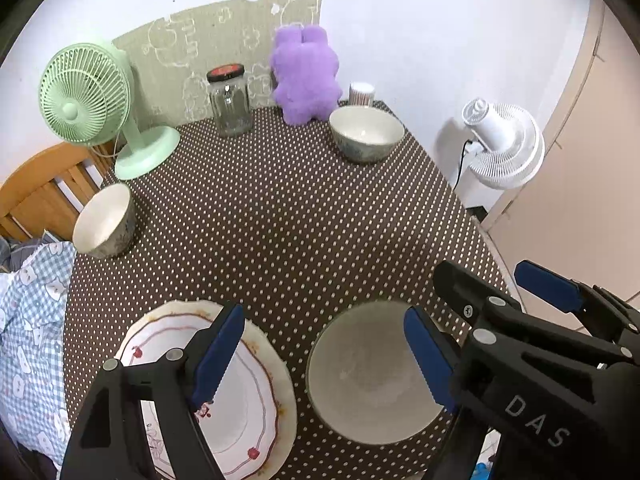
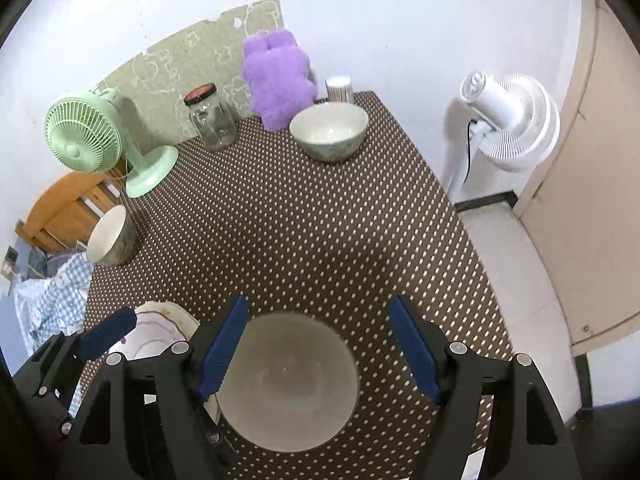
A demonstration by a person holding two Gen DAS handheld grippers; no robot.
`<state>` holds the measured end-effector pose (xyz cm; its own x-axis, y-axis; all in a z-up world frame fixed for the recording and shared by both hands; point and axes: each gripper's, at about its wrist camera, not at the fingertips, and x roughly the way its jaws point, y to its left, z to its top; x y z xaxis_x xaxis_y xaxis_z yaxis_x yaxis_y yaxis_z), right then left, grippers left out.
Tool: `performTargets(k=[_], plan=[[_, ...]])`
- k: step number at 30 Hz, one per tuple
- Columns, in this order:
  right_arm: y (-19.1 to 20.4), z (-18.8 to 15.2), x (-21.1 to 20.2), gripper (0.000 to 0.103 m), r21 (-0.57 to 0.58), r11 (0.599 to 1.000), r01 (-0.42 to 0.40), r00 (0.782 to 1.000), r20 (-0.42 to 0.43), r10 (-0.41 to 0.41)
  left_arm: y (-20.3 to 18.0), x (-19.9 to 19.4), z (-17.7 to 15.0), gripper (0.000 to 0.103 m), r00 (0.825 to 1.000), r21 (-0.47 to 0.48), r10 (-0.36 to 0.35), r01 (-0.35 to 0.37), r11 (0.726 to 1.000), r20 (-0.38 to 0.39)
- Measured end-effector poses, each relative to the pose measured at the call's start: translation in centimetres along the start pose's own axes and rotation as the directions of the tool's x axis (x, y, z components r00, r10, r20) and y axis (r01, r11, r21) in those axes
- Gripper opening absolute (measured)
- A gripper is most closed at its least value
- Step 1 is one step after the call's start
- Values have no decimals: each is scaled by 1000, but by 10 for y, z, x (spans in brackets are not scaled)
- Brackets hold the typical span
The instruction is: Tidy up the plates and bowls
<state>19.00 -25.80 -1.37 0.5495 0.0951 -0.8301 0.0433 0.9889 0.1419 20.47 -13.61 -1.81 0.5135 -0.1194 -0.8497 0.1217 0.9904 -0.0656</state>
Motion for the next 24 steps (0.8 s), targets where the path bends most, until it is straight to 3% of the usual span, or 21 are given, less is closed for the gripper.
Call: performTargets(k=[9, 24], plan=[[-10, 40, -6, 77, -72, 997, -19, 999, 33, 21, -16, -2, 35, 84, 998, -41, 41, -39, 998, 46], [-45, 120, 27, 84, -176, 982, -62, 996, 52, 72, -45, 28, 96, 85, 985, -121, 141, -129, 984, 96]])
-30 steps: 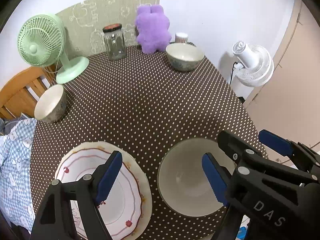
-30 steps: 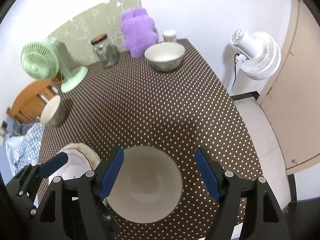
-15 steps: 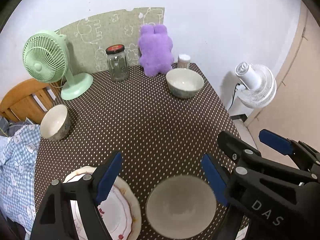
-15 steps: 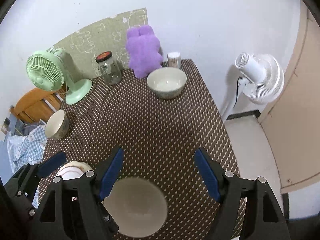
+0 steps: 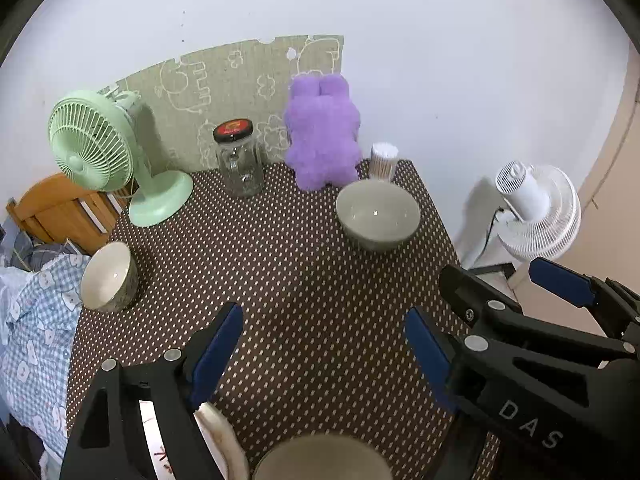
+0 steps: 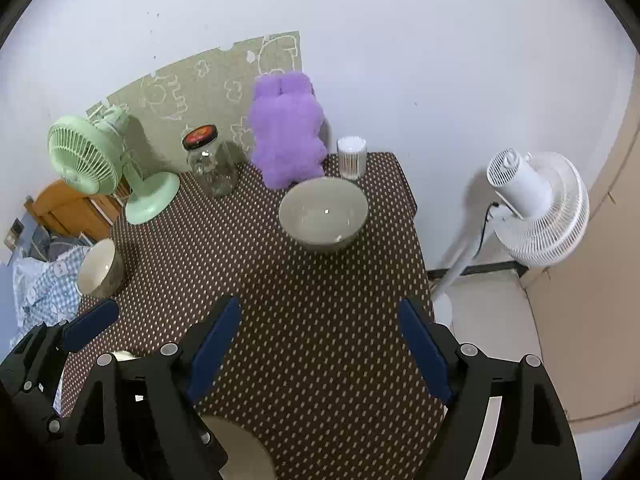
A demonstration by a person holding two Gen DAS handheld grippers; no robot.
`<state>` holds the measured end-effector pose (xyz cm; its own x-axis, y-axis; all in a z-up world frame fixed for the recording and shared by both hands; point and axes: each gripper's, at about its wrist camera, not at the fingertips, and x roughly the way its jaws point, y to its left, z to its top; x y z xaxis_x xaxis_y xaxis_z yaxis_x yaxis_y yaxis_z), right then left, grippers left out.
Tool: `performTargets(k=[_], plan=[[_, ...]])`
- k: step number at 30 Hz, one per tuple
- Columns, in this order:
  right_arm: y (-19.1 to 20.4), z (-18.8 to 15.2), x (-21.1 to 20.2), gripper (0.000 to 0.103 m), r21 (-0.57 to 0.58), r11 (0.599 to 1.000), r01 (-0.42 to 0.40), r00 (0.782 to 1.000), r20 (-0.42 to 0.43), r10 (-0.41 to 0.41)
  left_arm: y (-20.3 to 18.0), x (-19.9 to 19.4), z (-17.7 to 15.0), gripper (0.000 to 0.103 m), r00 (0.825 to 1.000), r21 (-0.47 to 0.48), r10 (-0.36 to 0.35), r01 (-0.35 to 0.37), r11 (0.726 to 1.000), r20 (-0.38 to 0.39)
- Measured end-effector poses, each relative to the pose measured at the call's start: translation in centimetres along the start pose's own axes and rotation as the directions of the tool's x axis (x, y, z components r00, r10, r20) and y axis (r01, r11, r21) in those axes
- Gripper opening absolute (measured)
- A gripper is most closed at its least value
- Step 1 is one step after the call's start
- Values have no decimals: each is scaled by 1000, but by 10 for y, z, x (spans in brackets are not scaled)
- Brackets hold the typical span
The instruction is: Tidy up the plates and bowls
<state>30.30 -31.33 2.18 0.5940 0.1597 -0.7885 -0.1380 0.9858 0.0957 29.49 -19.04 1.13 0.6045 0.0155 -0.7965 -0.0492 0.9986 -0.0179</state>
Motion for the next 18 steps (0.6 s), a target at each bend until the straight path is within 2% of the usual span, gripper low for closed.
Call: performTargets(k=[10, 18], plan=[[-26, 42, 29, 84, -34, 998, -48, 998, 31, 49, -24, 28, 36, 86, 998, -30, 49, -49, 998, 28], [-43, 75, 62, 84, -36, 997, -64, 998, 22, 65, -35, 58, 59, 85, 997, -50, 64, -61, 997, 51]])
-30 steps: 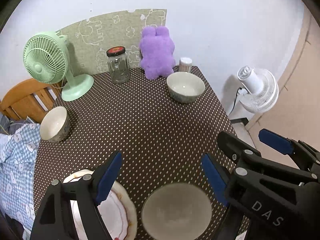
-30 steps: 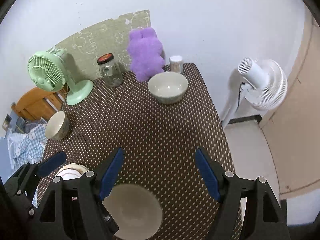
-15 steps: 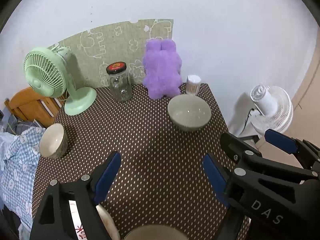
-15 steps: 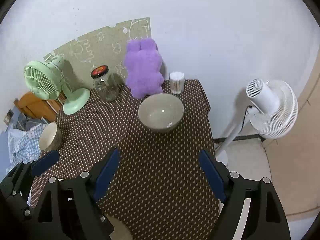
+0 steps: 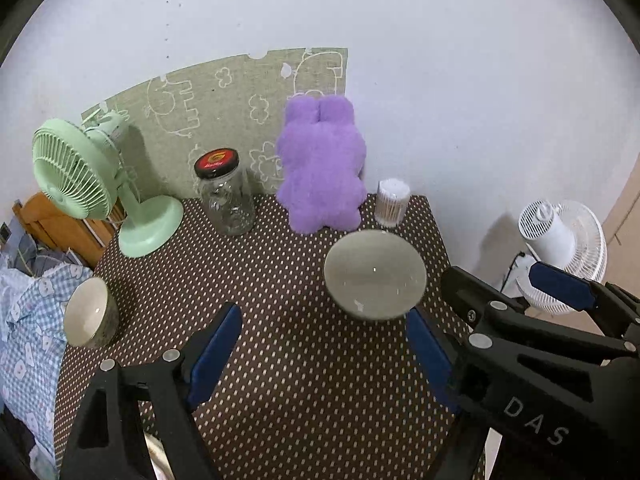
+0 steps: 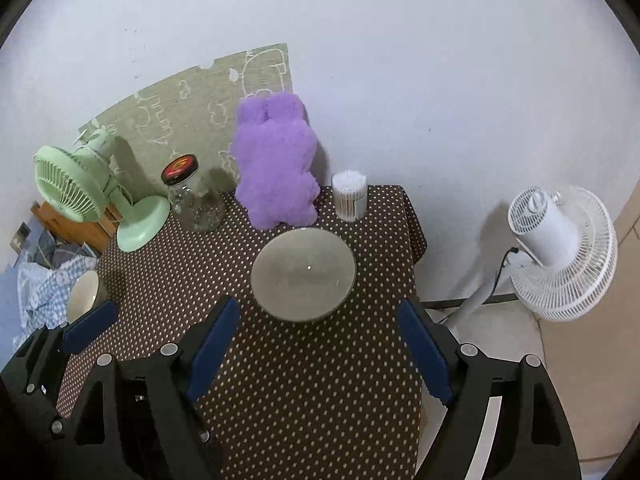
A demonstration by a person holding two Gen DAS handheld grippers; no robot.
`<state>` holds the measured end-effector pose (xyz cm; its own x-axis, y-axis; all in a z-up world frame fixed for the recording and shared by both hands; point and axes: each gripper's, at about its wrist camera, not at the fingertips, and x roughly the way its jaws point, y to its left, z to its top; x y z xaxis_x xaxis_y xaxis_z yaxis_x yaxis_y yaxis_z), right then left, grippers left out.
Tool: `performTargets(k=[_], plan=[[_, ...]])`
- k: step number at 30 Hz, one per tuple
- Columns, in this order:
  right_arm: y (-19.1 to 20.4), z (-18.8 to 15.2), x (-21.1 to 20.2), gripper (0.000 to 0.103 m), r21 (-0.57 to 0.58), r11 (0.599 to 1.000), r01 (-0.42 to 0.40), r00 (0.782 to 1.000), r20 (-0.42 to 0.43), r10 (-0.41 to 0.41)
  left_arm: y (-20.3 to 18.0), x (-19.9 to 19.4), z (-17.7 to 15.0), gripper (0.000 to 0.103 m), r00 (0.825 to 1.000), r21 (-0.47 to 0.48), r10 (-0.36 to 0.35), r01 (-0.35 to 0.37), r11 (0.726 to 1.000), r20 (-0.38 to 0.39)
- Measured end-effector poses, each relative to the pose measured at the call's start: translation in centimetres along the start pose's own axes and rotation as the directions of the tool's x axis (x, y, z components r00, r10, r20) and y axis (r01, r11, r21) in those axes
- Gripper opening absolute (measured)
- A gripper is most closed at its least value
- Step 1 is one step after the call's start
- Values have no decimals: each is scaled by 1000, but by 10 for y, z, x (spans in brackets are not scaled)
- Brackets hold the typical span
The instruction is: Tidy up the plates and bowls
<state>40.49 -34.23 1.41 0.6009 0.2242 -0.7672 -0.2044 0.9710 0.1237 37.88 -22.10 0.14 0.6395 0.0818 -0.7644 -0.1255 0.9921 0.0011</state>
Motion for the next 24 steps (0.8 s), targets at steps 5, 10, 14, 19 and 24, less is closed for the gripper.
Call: performTargets(k=[5, 10, 14, 19, 24], plan=[[-8, 15, 27, 84, -6, 1000, -8, 1000, -7, 8, -4, 29, 14, 85, 1000, -15, 7, -7, 1000, -10], [-10, 25, 54, 84, -13, 1000, 5, 1000, -7, -5, -5, 59, 22, 83, 999, -25, 14, -15, 1000, -28], [-13, 28, 77, 84, -6, 1000, 8, 1000, -19, -9, -7, 83, 24, 79, 999, -32, 10, -12, 999, -49], [-17, 26, 109, 84, 8, 1000, 13, 999, -51, -13, -11, 112, 21, 73, 996, -23, 15, -17, 1000, -86], [-22, 23, 136, 81, 35, 999, 9, 996, -84, -6, -13, 139, 17, 66, 992, -34, 6, -10, 999, -126]])
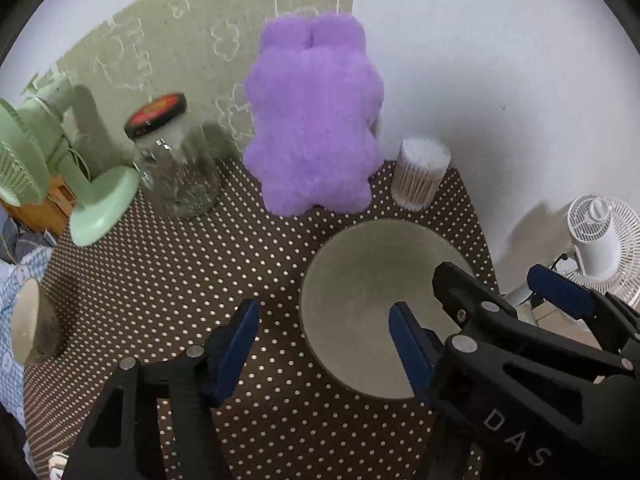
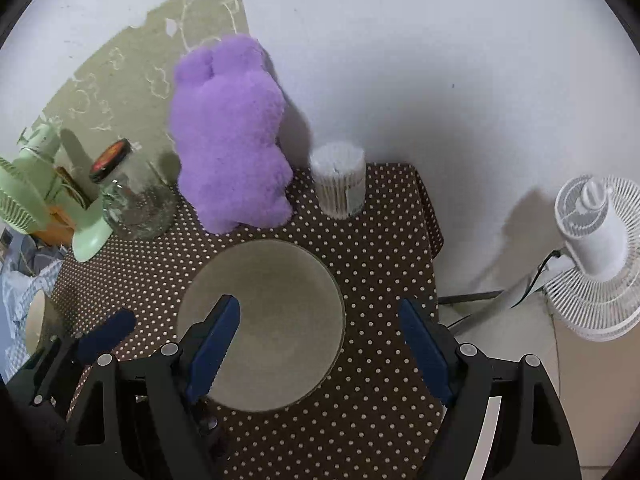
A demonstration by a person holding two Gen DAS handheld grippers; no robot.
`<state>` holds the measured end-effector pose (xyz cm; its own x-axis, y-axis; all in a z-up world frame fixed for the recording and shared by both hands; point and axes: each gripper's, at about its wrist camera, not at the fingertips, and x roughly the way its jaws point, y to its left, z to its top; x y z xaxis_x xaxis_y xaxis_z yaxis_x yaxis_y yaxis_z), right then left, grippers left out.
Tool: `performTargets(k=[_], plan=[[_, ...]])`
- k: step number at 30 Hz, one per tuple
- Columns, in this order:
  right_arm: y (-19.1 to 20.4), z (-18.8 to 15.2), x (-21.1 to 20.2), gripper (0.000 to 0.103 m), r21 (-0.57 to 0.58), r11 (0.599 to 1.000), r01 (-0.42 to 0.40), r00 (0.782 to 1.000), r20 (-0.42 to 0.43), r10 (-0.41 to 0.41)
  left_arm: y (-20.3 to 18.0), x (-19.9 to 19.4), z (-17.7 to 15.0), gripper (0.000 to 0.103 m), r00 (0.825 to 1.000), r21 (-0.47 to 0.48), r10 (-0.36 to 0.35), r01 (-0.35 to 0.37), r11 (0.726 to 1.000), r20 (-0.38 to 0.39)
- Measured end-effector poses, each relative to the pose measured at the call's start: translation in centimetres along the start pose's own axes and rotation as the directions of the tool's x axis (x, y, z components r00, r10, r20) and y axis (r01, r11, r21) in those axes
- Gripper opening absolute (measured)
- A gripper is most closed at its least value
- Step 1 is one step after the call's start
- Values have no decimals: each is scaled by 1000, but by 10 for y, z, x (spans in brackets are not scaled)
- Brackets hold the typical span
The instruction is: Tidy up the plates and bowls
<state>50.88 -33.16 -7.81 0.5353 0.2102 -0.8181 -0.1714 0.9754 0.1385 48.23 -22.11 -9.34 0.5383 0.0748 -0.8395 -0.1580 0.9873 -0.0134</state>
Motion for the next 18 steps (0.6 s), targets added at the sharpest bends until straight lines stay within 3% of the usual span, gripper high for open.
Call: performTargets(k=[11, 13, 18], plan=[[-7, 1, 39, 64, 20, 1000, -4, 999, -54, 5, -6, 33, 0, 47, 999, 19, 5, -4, 1000, -42], [-8, 0, 45, 55, 27, 1000, -7, 998, -67, 9, -5, 38, -1, 41, 998, 17, 5, -4, 1000, -55], [-6, -3, 58, 38, 40, 999, -19, 995, -96, 23, -6, 47, -2, 34, 997, 17, 13, -12, 1000, -72]])
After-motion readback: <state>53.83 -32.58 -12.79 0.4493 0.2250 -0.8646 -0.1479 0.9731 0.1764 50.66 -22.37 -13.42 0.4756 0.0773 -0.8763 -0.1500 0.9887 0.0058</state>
